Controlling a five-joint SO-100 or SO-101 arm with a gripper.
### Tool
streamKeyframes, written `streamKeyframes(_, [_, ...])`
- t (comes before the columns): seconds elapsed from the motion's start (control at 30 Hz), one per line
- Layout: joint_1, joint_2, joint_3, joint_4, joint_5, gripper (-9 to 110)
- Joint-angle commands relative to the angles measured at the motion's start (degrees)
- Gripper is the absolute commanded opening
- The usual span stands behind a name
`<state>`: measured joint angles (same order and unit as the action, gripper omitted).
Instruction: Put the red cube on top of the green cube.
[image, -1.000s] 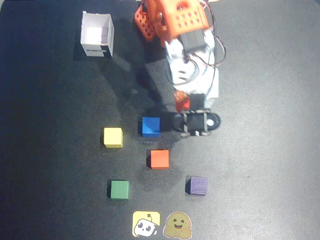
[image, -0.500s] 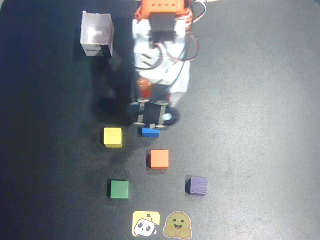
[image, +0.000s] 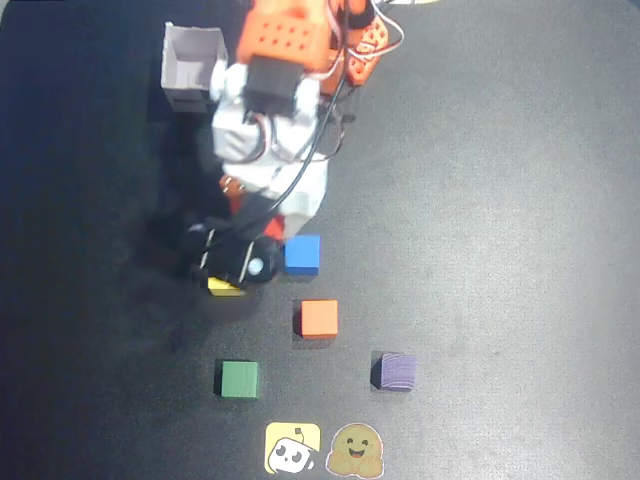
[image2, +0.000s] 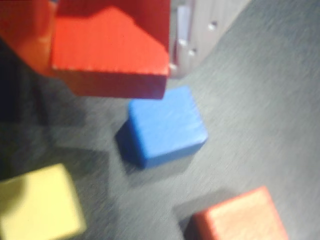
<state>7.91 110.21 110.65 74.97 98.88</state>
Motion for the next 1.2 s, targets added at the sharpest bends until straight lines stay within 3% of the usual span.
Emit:
streamKeyframes(0.0, [0.6,-2.5,-5.4,-0.1,-0.6,8])
streamKeyframes(0.2, [1.4,-9.1,-11.2,-0.1,0.5,8])
streamKeyframes(0.5, [1.6,-17.4,-19.0,3.8,11.3,8])
streamKeyframes(0.8, [3.0,-21.4,-24.3,2.2,-9.5,8])
streamKeyframes(1.17, [3.2,-35.9,-43.0,11.0,-17.1,8])
